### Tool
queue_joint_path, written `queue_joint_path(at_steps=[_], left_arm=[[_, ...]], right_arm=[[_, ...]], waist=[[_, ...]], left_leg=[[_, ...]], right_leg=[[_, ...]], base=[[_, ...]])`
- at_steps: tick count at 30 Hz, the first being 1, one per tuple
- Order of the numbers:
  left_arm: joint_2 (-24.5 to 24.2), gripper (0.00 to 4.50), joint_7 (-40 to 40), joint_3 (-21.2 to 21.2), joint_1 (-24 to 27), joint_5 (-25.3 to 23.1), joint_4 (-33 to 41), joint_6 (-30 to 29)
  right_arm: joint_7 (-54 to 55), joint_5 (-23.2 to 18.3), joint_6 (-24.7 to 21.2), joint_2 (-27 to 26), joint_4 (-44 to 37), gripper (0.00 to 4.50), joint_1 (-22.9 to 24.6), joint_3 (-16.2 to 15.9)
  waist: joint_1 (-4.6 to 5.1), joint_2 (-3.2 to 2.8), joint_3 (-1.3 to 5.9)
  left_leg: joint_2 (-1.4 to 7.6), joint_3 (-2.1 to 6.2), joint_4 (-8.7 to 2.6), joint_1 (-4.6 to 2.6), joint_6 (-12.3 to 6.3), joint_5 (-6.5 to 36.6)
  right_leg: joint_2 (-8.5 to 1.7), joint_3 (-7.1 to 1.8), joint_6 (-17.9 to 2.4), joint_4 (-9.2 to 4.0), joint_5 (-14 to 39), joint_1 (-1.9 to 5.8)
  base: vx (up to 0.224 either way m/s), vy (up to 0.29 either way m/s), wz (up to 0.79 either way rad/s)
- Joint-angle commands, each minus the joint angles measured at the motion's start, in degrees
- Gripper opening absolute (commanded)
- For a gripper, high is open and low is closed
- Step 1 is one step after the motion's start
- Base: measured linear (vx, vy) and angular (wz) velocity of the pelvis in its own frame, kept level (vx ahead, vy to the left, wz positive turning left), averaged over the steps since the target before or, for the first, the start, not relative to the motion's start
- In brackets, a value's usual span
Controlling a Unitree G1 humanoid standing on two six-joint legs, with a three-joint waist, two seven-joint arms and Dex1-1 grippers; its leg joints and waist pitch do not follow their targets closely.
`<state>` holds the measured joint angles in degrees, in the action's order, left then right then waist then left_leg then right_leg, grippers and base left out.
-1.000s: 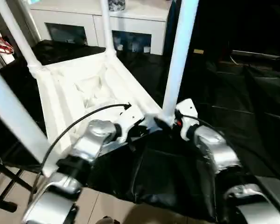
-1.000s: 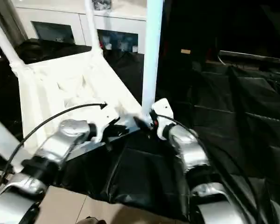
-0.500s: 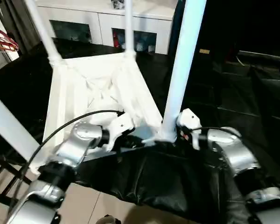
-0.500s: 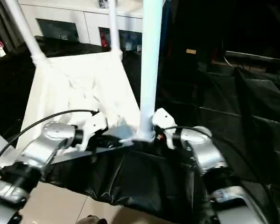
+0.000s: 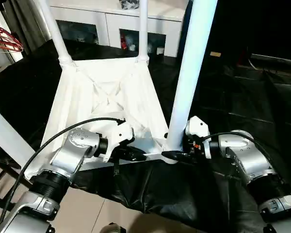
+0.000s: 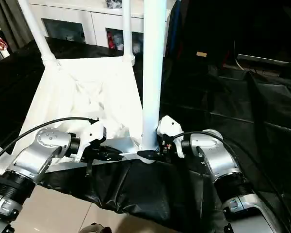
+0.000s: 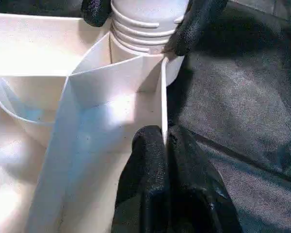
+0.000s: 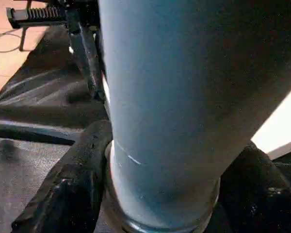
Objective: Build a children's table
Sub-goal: Rotate leg to tighten
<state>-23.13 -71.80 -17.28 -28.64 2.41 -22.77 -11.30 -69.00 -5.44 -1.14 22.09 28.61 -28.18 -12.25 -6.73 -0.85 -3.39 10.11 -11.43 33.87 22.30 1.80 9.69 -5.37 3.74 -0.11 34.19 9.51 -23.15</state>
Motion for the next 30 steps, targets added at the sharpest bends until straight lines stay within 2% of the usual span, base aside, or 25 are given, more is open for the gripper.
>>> queue_joint_path(at_steps=[1,3,4,5,6,8,9,10,11,13,15,18,21,22,24,27,30], left_arm=[[1.0,0.00,-2.7,-1.1,-0.1,1.9,2.7,0.3],[1.3,0.00,-1.7,-1.1,-0.3,1.5,2.2,0.5],[3.0,0.00,4.3,-0.7,-1.7,-1.0,-1.0,1.2],[3.0,0.00,4.3,-0.7,-1.7,-1.0,-1.0,1.2],[3.7,0.00,6.8,-0.4,-2.3,-2.0,-2.4,1.2],[5.6,0.00,12.0,0.5,-3.6,-3.1,-4.9,0.7],[7.2,0.00,15.4,1.2,-4.6,-3.5,-6.3,-0.1],[7.2,0.00,15.4,1.2,-4.6,-3.5,-6.3,-0.1],[9.2,0.00,19.4,2.0,-5.7,-3.9,-7.5,-1.3],[13.2,0.00,26.1,3.3,-7.7,-4.3,-9.5,-2.8],[14.0,0.00,27.5,3.6,-8.0,-4.4,-9.8,-3.0],[16.1,0.00,30.1,3.2,-9.1,-5.4,-11.3,-2.4],[17.1,0.00,31.0,2.9,-9.5,-5.7,-11.9,-1.9],[17.6,0.00,30.8,2.3,-9.6,-5.9,-11.8,-1.1],[18.0,0.00,29.2,1.4,-9.3,-5.8,-11.1,-0.5],[17.0,0.00,26.0,0.8,-7.9,-5.3,-9.1,0.7],[15.9,0.00,23.7,0.6,-7.0,-4.7,-7.9,1.3]], right_arm=[[-0.7,-0.8,-0.9,0.2,-1.7,2.77,0.9,-0.5],[-0.5,-0.7,-1.0,0.0,-2.0,2.73,1.3,-0.5],[4.3,0.5,-2.7,-1.6,-1.2,2.72,1.5,-0.2],[4.3,0.5,-2.7,-1.6,-1.2,2.72,1.5,-0.2],[7.1,1.6,-3.3,-2.3,-0.4,2.72,1.3,-0.2],[13.2,4.2,-4.0,-4.0,1.8,2.72,0.7,-0.3],[19.0,5.3,-4.8,-6.2,3.9,2.72,0.2,0.6],[19.0,5.3,-4.8,-6.2,3.9,2.72,0.2,0.6],[25.1,4.9,-6.3,-9.2,6.1,2.72,-0.5,2.5],[33.8,4.3,-7.1,-13.8,9.2,2.71,-1.5,4.9],[35.3,4.3,-7.1,-14.6,9.7,2.71,-1.7,5.3],[40.5,5.6,-5.7,-17.1,10.8,2.71,-2.1,5.3],[42.6,5.3,-4.6,-18.7,11.4,2.71,-2.5,6.1],[42.1,4.1,-4.0,-19.7,11.1,3.05,-2.7,6.9],[39.5,1.5,-4.1,-20.8,9.6,3.40,-2.5,8.2],[36.8,1.5,-3.2,-19.3,8.1,3.60,-2.1,7.4],[35.2,1.8,-2.3,-17.8,7.4,3.79,-2.0,7.0]], waist=[[0.11,0.57,4.21],[0.13,0.56,4.18],[0.12,0.60,4.16],[0.27,0.53,4.07],[0.22,0.55,4.00],[0.55,0.56,3.74],[0.79,0.49,3.64],[1.01,0.64,3.61],[1.07,0.59,3.72],[1.73,0.46,3.50],[2.08,0.51,3.53],[2.12,0.44,3.50],[2.08,0.40,3.54],[2.09,0.41,3.55],[2.06,0.41,3.62],[1.93,0.40,3.64],[1.77,0.52,3.80]], left_leg=[[3.50,1.34,-4.14,-1.65,-2.37,13.1],[3.48,1.36,-4.17,-1.60,-2.29,13.4],[3.48,1.36,-4.20,-1.62,-2.18,13.7],[3.44,1.34,-4.23,-1.59,-2.12,13.7],[3.42,1.41,-4.29,-1.92,-1.34,15.1],[3.24,1.48,-4.46,-1.95,-0.20,16.9],[3.17,1.74,-4.58,-1.88,0.74,18.1],[3.03,1.89,-4.63,-2.02,1.39,19.5],[3.05,1.98,-4.59,-2.10,1.61,19.8],[2.92,2.22,-4.62,-2.25,2.20,21.9],[2.89,2.38,-4.65,-2.29,2.36,22.9],[2.85,2.34,-4.71,-2.34,2.11,23.6],[2.92,2.32,-4.84,-2.26,1.85,24.0],[2.88,2.33,-4.85,-2.27,1.70,24.1],[2.97,2.31,-4.93,-2.12,1.42,23.7],[3.03,2.20,-4.95,-2.05,1.16,22.9],[3.10,2.06,-4.91,-1.68,0.57,20.7]], right_leg=[[-3.56,-2.51,-13.6,-3.40,13.4,2.22],[-3.56,-2.49,-13.6,-3.42,13.6,2.23],[-3.57,-2.49,-13.5,-3.47,14.1,2.22],[-3.46,-2.56,-13.4,-3.52,14.2,2.06],[-3.61,-2.58,-13.1,-3.87,16.1,1.99],[-3.68,-2.60,-12.0,-4.38,20.0,1.84],[-3.87,-2.54,-11.2,-4.51,22.6,1.96],[-3.92,-2.40,-10.1,-4.90,25.5,1.95],[-4.06,-2.38,-9.8,-4.91,26.2,1.96],[-4.06,-2.21,-8.5,-5.48,29.7,1.62],[-4.00,-2.01,-7.8,-5.78,31.0,1.59],[-3.94,-2.07,-6.8,-6.18,31.3,1.27],[-3.90,-2.15,-7.0,-6.11,29.7,1.26],[-3.89,-2.15,-7.2,-6.10,29.2,1.27],[-3.93,-2.24,-7.5,-5.94,28.1,1.41],[-3.90,-2.32,-8.2,-5.72,26.3,1.42],[-3.97,-2.46,-9.0,-5.29,23.2,1.77]], base=[[0.000,0.000,0.00],[0.000,0.000,0.00],[0.000,0.000,0.00],[0.000,0.000,0.00],[0.000,0.000,0.00],[0.000,0.000,0.00],[0.000,0.000,0.00],[0.000,0.000,0.00],[0.000,0.000,0.00],[0.000,0.000,0.00],[0.000,0.000,0.00],[0.000,0.000,0.00],[0.000,0.000,0.00],[0.000,0.000,0.00],[0.000,0.000,0.00],[0.000,0.000,0.00],[0.000,0.000,0.00]])
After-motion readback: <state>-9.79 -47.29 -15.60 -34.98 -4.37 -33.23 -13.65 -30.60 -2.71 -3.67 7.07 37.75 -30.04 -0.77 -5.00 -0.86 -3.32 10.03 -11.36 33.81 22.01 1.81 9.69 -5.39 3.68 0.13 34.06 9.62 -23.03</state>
